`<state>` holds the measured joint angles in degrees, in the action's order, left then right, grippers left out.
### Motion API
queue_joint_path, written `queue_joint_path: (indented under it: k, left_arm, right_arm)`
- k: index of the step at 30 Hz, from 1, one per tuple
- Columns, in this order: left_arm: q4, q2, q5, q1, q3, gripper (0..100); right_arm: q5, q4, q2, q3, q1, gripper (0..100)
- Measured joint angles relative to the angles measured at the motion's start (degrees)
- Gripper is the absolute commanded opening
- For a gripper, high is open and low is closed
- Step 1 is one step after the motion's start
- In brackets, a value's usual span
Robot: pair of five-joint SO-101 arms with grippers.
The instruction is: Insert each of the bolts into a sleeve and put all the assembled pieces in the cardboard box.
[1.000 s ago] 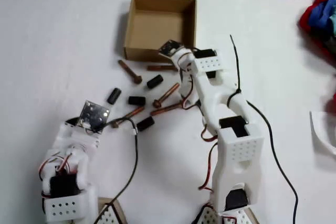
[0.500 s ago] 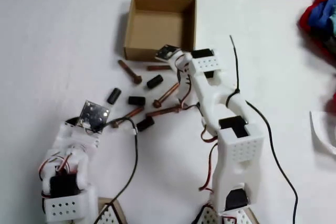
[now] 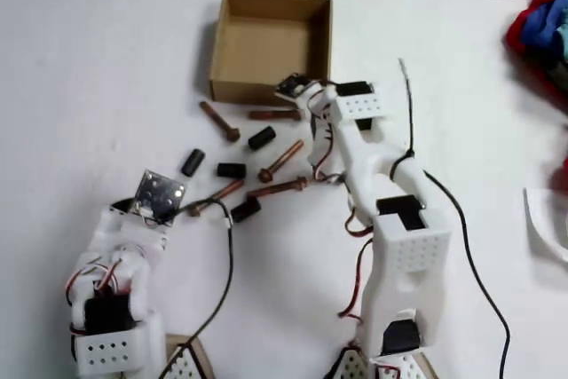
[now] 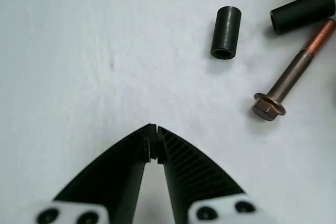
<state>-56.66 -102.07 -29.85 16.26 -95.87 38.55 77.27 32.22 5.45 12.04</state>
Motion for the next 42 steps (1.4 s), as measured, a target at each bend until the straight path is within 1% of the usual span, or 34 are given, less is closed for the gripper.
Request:
queue_joint_path:
  k: [16,21,27,30,34,38,42]
  left_arm:
    - [0.00,0.00,0.00,0.00,0.00,3]
    - [-2.46,0.00,0.00,0.00,0.00,3]
    - [-2.55,0.00,0.00,0.00,0.00,3]
    - [-2.55,0.00,0.00,0.00,0.00,3]
    - [-2.73,0.00,0.00,0.00,0.00,3]
    - [-5.27,0.00,0.00,0.00,0.53,3]
    - [-8.79,0.53,-0.09,0.00,3.60,3]
  right_arm:
    - [0.00,0.00,0.09,0.00,-0.26,2.2]
    - [0.00,0.00,-0.09,0.00,-0.26,2.2]
    - [-2.37,0.18,-3.87,-1.14,-0.26,2.2]
    - [-2.64,0.53,-8.18,-2.37,-0.70,2.2]
    - [-3.60,0.00,-15.82,-8.35,-0.70,2.2]
    - [-3.78,-5.27,-26.73,-19.08,-1.58,2.2]
    - [-3.78,-12.04,-41.14,-33.93,-3.96,2.2]
